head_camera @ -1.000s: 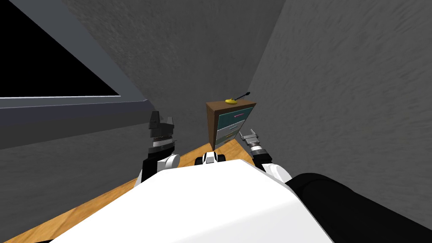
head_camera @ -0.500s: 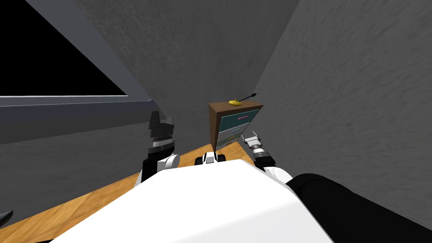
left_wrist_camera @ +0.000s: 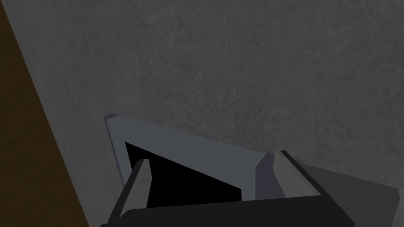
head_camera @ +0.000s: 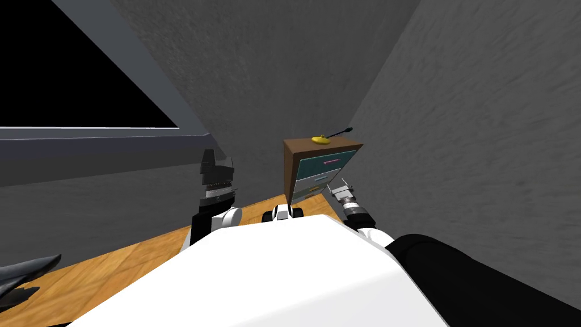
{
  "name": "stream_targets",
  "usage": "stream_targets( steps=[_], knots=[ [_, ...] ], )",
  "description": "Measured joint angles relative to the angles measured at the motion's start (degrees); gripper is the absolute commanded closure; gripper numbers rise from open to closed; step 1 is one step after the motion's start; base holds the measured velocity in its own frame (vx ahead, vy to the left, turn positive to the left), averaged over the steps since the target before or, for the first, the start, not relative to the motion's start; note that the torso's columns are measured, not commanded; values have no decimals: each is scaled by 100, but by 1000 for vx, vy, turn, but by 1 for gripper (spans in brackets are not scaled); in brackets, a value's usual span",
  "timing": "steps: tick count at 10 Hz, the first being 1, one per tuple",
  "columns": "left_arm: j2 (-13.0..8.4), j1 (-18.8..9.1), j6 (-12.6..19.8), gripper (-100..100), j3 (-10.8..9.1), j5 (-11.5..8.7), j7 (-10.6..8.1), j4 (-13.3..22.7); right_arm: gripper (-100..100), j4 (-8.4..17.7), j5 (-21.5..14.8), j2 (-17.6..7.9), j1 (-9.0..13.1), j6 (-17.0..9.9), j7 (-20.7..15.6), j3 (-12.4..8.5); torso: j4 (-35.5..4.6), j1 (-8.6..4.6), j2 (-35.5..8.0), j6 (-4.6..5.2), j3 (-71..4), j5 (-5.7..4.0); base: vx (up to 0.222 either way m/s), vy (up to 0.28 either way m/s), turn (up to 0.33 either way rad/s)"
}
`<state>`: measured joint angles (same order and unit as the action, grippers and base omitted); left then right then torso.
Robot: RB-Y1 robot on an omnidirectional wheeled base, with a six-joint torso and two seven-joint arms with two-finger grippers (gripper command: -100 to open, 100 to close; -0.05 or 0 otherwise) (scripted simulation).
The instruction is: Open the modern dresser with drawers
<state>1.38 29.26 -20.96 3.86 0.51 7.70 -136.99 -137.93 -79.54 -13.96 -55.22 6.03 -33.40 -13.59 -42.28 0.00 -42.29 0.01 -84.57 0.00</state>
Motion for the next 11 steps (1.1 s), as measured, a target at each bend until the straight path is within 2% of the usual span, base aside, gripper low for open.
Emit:
stream_targets(
  steps=[2,3,6,7,8,9,10,11],
  knots=[
    [0,0,0,0,0,0,0,0,-100,7,-340,-61,-118,-109,-70,-13,0,1,-1,1,1,1,25,-47,147],
    [0,0,0,0,0,0,0,0,-100,6,-479,39,-197,-50,-204,-75,0,1,-1,-2,1,1,22,-44,103],
    [0,0,0,0,0,0,0,0,-100,6,-899,-11,-350,-107,-359,-113,0,-2,0,0,-1,0,23,-58,161],
    [0,0,0,0,0,0,0,0,-100,-19,-881,54,-442,-97,-565,-152,-1,-1,-2,-2,1,0,12,-53,108],
    [0,0,0,0,0,0,0,0,-100,-10,-1003,20,-466,-121,-613,-148,-1,2,-2,0,2,1,9,-20,-8],
    [0,0,0,0,0,0,0,0,-100,-5,-1150,-24,-472,-171,-520,-131,-1,11,-2,1,1,3,15,-34,170],
    [0,0,0,0,0,0,0,0,-100,-38,-1615,-46,-531,-196,-252,-163,0,4,1,-4,-1,2,10,-44,123],
    [0,0,0,0,0,0,0,0,-100,-26,-1568,-107,-571,-252,-315,-155,0,-3,1,0,0,-1,5,-21,-6]
  ],
)
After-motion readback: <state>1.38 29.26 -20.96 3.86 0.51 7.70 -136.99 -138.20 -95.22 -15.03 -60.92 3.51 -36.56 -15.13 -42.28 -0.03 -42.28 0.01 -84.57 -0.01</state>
